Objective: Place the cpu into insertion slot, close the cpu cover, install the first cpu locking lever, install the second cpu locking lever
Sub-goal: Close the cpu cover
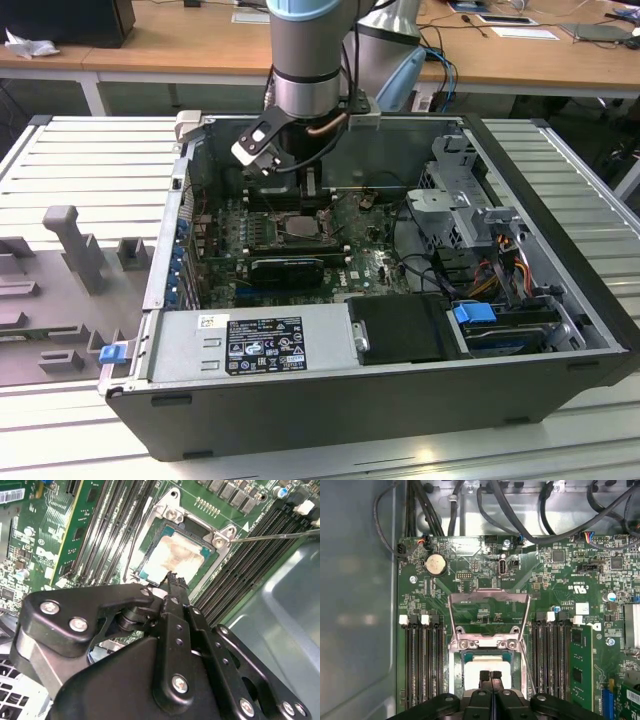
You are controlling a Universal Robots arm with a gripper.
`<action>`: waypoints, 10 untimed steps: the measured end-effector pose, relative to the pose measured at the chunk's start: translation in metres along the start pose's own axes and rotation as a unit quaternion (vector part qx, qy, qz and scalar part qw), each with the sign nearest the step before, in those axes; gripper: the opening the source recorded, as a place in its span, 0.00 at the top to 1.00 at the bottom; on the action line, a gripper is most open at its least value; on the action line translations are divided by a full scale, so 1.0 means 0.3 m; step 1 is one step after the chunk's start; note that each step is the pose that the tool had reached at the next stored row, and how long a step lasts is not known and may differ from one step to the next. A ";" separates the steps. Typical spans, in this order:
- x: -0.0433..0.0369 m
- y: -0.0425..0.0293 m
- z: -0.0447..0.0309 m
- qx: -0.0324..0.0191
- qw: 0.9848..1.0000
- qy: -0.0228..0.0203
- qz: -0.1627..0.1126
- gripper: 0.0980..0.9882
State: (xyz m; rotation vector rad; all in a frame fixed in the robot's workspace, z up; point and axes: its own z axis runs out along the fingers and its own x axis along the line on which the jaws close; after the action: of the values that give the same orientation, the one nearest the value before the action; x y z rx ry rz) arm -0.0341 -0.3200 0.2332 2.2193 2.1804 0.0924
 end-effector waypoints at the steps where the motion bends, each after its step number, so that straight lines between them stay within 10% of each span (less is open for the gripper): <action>1: 0.000 0.001 0.000 0.000 1.000 0.000 0.000 0.99; 10: 0.000 0.002 -0.021 0.000 1.000 0.000 0.000 0.99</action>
State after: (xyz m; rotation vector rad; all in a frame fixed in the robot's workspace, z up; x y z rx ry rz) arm -0.0338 -0.3201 0.2397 2.2197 2.1804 0.0926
